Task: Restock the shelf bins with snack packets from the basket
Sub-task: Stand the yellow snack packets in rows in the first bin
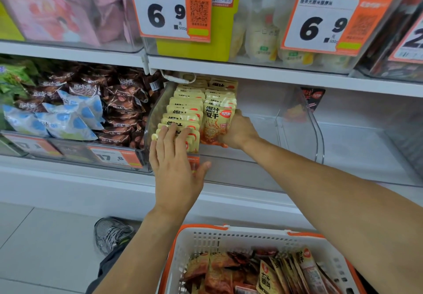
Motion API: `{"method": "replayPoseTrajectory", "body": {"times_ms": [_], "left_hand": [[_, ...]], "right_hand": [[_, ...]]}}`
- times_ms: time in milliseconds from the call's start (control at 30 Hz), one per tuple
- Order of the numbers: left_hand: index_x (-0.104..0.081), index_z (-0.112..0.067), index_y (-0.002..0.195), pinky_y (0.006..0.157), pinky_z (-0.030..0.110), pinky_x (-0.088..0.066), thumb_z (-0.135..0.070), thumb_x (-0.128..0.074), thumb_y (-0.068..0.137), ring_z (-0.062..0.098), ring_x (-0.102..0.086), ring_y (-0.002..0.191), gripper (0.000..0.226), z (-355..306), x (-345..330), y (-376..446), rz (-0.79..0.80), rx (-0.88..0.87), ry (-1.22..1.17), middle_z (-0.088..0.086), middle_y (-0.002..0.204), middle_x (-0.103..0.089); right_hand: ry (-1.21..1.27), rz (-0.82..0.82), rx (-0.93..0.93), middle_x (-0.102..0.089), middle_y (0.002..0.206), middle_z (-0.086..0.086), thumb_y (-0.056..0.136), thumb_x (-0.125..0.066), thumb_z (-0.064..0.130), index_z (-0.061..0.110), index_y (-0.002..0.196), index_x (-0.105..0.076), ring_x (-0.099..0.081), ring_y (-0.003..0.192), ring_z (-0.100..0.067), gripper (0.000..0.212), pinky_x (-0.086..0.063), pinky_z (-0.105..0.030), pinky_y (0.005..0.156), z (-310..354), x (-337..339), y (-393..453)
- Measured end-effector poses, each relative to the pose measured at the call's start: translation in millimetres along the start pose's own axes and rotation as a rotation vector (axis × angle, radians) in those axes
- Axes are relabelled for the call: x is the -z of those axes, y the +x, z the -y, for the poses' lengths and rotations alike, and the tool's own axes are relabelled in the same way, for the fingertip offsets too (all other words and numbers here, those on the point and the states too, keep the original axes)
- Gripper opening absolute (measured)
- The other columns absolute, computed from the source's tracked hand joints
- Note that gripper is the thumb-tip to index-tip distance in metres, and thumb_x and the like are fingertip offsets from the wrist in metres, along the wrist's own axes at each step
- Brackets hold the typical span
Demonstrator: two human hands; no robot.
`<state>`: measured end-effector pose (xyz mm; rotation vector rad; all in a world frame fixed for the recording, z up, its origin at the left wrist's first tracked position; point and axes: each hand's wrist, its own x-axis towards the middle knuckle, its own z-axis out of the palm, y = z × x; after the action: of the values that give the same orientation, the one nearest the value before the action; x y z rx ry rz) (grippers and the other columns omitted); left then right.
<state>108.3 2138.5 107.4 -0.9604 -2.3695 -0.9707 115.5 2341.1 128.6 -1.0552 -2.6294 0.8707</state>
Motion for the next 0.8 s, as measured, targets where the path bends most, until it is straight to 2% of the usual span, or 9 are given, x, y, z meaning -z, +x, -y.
{"method": "replayPoseTrajectory", "body": {"times_ms": [167, 300, 367, 467, 533, 600, 633, 700, 800], "left_hand": [[-0.044, -0.013, 0.14, 0.119, 0.049, -0.015, -0.038, -0.084, 0.072, 0.026, -0.02, 0.147, 0.083, 0.5, 0.4, 0.2, 0.001, 0.003, -0.001, 0.012, 0.152, -0.038], [-0.044, -0.01, 0.141, 0.119, 0.053, -0.017, -0.037, -0.083, 0.075, 0.032, -0.021, 0.148, 0.082, -0.9, 0.5, -2.1, 0.014, -0.016, 0.031, 0.015, 0.153, -0.036], [-0.044, -0.008, 0.141, 0.119, 0.057, -0.019, -0.037, -0.083, 0.076, 0.035, -0.02, 0.149, 0.081, -2.0, 1.5, -3.8, 0.016, -0.024, 0.063, 0.016, 0.154, -0.035], [-0.045, -0.008, 0.141, 0.118, 0.053, -0.017, -0.036, -0.081, 0.078, 0.035, -0.018, 0.148, 0.078, -11.4, 4.9, -8.1, -0.024, -0.006, 0.053, 0.016, 0.155, -0.034], [-0.051, -0.007, 0.134, 0.115, 0.044, -0.021, -0.026, -0.079, 0.081, 0.036, -0.031, 0.14, 0.063, -25.7, 6.8, -18.4, -0.101, -0.025, -0.042, 0.016, 0.146, -0.042], [-0.058, -0.006, 0.123, 0.11, 0.031, -0.025, -0.014, -0.075, 0.083, 0.033, -0.045, 0.123, 0.044, -42.5, 2.6, -41.1, -0.146, -0.056, -0.162, 0.014, 0.13, -0.051], [-0.059, -0.007, 0.119, 0.105, 0.028, -0.029, -0.011, -0.072, 0.085, 0.03, -0.048, 0.117, 0.037, -49.6, -1.1, -55.0, -0.107, -0.054, -0.221, 0.011, 0.124, -0.052], [-0.06, -0.012, 0.114, 0.095, 0.03, -0.038, -0.011, -0.068, 0.087, 0.024, -0.05, 0.111, 0.028, -59.3, -20.7, -95.5, 0.123, -0.016, -0.302, 0.003, 0.12, -0.051], [-0.064, -0.017, 0.113, 0.091, 0.034, -0.039, -0.022, -0.057, 0.089, 0.023, -0.05, 0.114, 0.026, -61.9, -56.5, -168.6, 0.572, -0.076, -0.128, -0.001, 0.122, -0.053]], "right_hand": [[-0.103, 0.127, -0.021, -0.055, 0.126, -0.005, 0.058, -0.091, 0.038, 0.013, 0.137, -0.046, -0.058, 0.117, -0.026, 0.094, -0.045, -0.025, 0.082, 4.5, 9.7, 0.2], [-0.231, 0.214, -0.027, -0.05, 0.129, -0.009, 0.073, -0.086, 0.03, 0.005, 0.139, -0.04, -0.055, 0.118, -0.027, 0.085, -0.039, -0.025, 0.077, 6.5, 34.2, -10.0], [-0.271, 0.168, -0.007, -0.052, 0.132, -0.012, 0.08, -0.081, 0.033, 0.003, 0.139, -0.041, -0.054, 0.12, -0.029, 0.077, -0.04, -0.028, 0.079, 11.1, 54.2, -28.8], [-0.217, -0.046, 0.189, -0.06, 0.128, -0.009, 0.085, -0.075, 0.029, 0.009, 0.132, -0.052, -0.059, 0.114, -0.027, 0.057, -0.048, -0.035, 0.091, 2.9, 81.0, -63.3], [-0.021, -0.164, 0.359, -0.065, 0.113, -0.002, 0.085, -0.074, 0.023, 0.014, 0.122, -0.059, -0.065, 0.096, -0.016, 0.041, -0.054, -0.036, 0.084, -11.9, 95.2, -102.3], [0.109, -0.202, 0.457, -0.065, 0.101, 0.003, 0.086, -0.073, 0.016, 0.017, 0.113, -0.062, -0.064, 0.085, -0.009, 0.03, -0.055, -0.026, 0.073, -33.1, 100.2, -149.0], [0.143, -0.198, 0.469, -0.064, 0.099, 0.004, 0.086, -0.073, 0.014, 0.016, 0.11, -0.063, -0.064, 0.083, -0.009, 0.026, -0.053, -0.022, 0.07, -46.2, 95.8, -168.7], [0.179, -0.135, 0.426, -0.063, 0.099, 0.004, 0.086, -0.073, 0.011, 0.015, 0.105, -0.063, -0.064, 0.081, -0.009, 0.022, -0.052, -0.02, 0.067, -82.8, 73.9, -204.5], [0.153, 0.055, 0.217, -0.063, 0.105, 0.007, 0.085, -0.073, 0.015, 0.021, 0.105, -0.062, -0.064, 0.083, -0.007, 0.024, -0.055, -0.03, 0.072, -152.0, 23.3, -238.7]]}}
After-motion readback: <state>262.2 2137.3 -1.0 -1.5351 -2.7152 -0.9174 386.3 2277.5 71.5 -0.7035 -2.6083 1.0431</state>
